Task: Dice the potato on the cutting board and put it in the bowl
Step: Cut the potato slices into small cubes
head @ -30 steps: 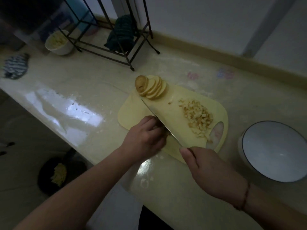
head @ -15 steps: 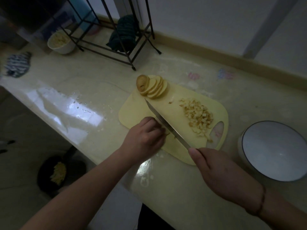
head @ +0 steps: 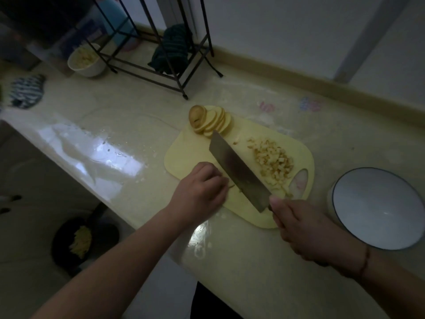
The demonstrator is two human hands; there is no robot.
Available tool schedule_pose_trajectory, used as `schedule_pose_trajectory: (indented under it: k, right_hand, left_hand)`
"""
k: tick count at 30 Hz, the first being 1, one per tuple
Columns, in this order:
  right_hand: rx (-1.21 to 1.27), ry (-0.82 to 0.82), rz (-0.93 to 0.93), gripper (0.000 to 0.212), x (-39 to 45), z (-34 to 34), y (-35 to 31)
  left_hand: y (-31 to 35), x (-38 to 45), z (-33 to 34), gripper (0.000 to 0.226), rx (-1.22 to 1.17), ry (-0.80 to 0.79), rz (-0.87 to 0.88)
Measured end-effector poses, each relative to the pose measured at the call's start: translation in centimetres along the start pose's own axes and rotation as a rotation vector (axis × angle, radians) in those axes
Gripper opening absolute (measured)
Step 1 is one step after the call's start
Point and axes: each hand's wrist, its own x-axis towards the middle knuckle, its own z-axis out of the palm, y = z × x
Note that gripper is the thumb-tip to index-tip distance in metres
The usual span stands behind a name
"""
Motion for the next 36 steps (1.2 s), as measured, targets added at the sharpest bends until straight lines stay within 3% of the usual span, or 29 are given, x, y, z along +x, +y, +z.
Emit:
schedule_pose_trajectory:
  k: [4, 21, 28, 33, 36]
  right_hand:
    - [-0.179, 0.088, -0.121, 0.056, -0.7, 0.8, -0.3]
    - [-0.254, 0.129, -0.114, 0.056, -3.3, 1.9, 0.5]
    - [-0.212, 0.1, -0.151, 0.051, 0.2, 1.6, -0.7]
    - [-0.035, 0.022, -0.064, 0.056, 0.5, 0.5, 0.0]
    - [-0.078, 0.044, -0.088, 0.058, 0.2, 0.9, -0.2]
  left_hand:
    - [-0.1, 0.0, -0.2, 0.011, 0.01, 0.011, 0.041]
    - [-0.5, -0.4, 0.3, 0.011, 0.016, 0.029, 0.05]
    - [-0.4, -0.1, 0.0, 0.009, 0.047, 0.017, 0.105]
    - [-0.8, -0.1, -0.2, 0.011, 0.035, -0.015, 0.095]
    - [-0.8, 0.0, -0.2, 0.011, 0.032, -0.012, 0.1]
